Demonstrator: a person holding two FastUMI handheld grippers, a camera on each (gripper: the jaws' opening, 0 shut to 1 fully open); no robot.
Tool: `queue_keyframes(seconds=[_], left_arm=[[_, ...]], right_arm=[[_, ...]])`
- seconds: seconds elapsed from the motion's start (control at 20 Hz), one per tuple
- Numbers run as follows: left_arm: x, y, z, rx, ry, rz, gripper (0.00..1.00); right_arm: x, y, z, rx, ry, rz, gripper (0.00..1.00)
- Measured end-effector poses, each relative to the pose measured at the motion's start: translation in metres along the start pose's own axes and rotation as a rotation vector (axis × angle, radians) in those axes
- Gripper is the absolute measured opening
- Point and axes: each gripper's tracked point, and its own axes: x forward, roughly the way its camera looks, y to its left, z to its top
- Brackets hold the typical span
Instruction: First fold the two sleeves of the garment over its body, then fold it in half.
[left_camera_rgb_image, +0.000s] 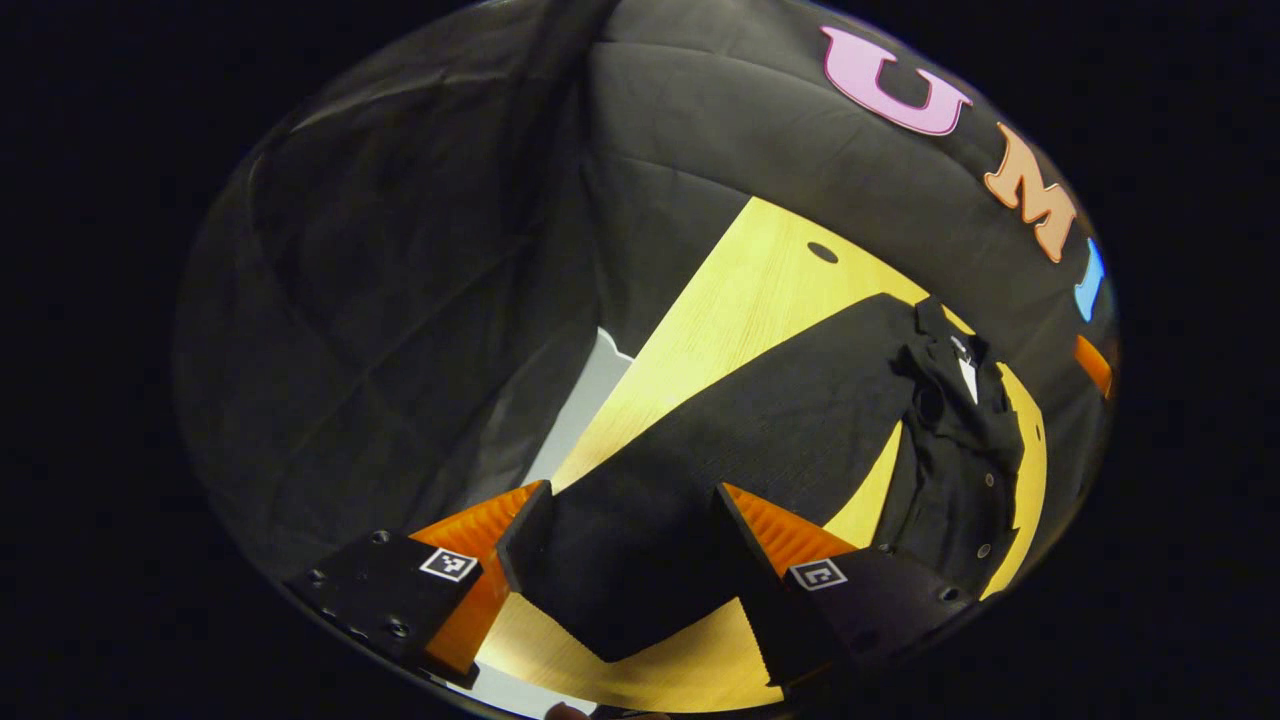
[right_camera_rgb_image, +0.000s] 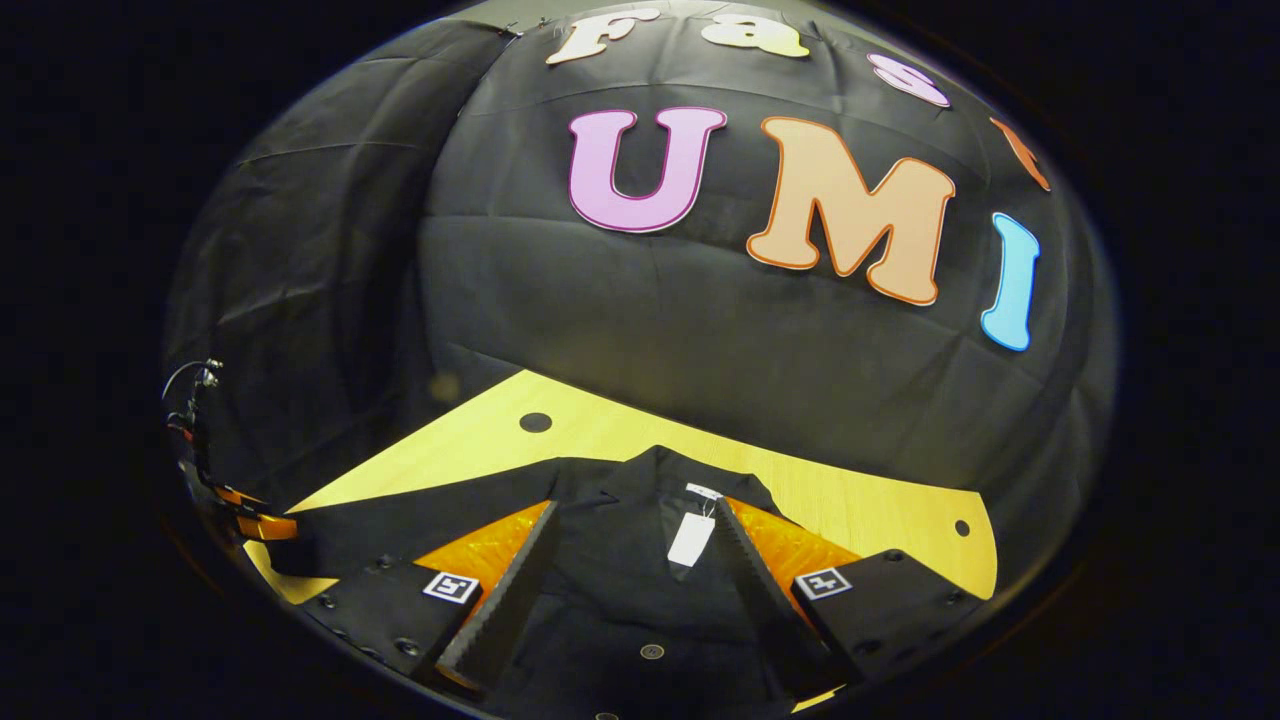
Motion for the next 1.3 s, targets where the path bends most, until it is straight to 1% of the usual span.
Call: queue_keyframes(seconds=[0.15,0.2,0.25,0.3,0.4,0.45,0.5,0.65,0.7,0.75,0.8,0.9,1.05,1.1,1.15,1.3], left_arm=[[0.008,0.001,-0.009,0.03,0.013,0.025,0.97],[0.011,0.0,-0.014,0.04,0.027,0.035,0.92],[0.012,-0.001,-0.015,0.058,0.021,0.05,0.97],[0.012,0.0,-0.014,0.065,0.019,0.054,0.96],[0.01,0.006,-0.014,0.086,0.004,0.07,0.9],[0.011,0.013,-0.016,0.1,0.009,0.084,0.84],[0.01,0.016,-0.012,0.105,-0.003,0.079,0.63],[0.006,0.018,-0.012,0.075,-0.018,0.083,0.22],[0.006,0.015,-0.01,0.078,-0.022,0.089,0.02],[0.008,0.011,-0.015,0.096,-0.023,0.089,0.03],[0.008,0.006,-0.017,0.112,-0.018,0.081,0.0],[0.003,-0.005,-0.008,0.113,-0.048,0.068,0.0],[-0.021,-0.025,0.031,0.102,-0.204,0.027,0.0],[-0.032,-0.036,0.045,0.117,-0.249,0.01,0.0],[-0.041,-0.042,0.058,0.135,-0.289,0.008,0.0],[-0.058,-0.071,0.089,0.215,-0.368,-0.009,0.0]], right_arm=[[-0.003,-0.01,0.0,0.008,-0.005,-0.017,0.99],[-0.006,-0.013,0.0,0.012,-0.008,-0.023,1.0],[-0.007,-0.017,0.001,0.019,-0.012,-0.027,0.99],[-0.008,-0.019,0.003,0.024,-0.016,-0.03,0.98],[-0.011,-0.023,0.004,0.034,-0.026,-0.035,0.99],[-0.012,-0.024,0.005,0.036,-0.03,-0.035,0.99],[-0.013,-0.025,0.004,0.037,-0.032,-0.036,0.98],[-0.016,-0.027,0.002,0.041,-0.036,-0.036,0.99],[-0.017,-0.029,0.001,0.043,-0.039,-0.036,0.98],[-0.018,-0.029,0.001,0.045,-0.043,-0.034,0.99],[-0.021,-0.03,0.0,0.046,-0.047,-0.033,0.99],[-0.025,-0.035,-0.002,0.05,-0.056,-0.033,0.98],[-0.032,-0.045,-0.006,0.076,-0.065,-0.033,0.98],[-0.034,-0.048,-0.009,0.087,-0.064,-0.031,0.98],[-0.037,-0.052,-0.011,0.096,-0.066,-0.03,0.98],[-0.046,-0.066,-0.014,0.114,-0.087,-0.033,0.98]])
